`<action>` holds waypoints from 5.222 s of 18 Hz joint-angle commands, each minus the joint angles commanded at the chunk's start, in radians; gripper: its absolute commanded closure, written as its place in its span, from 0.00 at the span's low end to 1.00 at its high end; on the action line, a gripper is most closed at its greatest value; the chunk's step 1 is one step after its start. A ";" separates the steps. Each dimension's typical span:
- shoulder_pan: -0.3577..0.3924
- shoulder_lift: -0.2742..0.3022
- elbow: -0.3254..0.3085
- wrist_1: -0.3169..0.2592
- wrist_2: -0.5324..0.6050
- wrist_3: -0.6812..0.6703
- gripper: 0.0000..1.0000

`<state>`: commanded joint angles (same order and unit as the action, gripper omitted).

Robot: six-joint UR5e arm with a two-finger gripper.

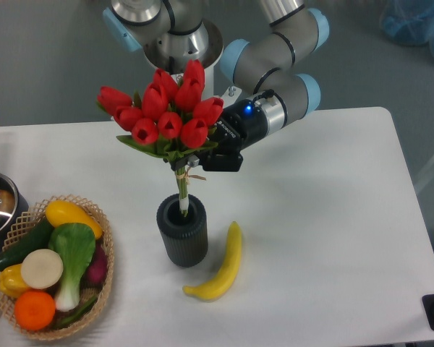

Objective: Insert the flowers into the vase
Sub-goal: 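Lower the tulip stems down into the vase opening, then push the tulips deeper into the vase and settle them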

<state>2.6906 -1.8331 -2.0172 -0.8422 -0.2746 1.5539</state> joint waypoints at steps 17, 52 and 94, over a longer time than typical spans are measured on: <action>-0.002 -0.086 0.005 0.002 0.032 0.020 0.74; -0.018 -0.209 -0.075 0.002 0.035 0.227 0.63; 0.046 -0.166 -0.107 0.009 0.072 0.262 0.20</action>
<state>2.7365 -1.9989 -2.1245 -0.8330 -0.2025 1.8162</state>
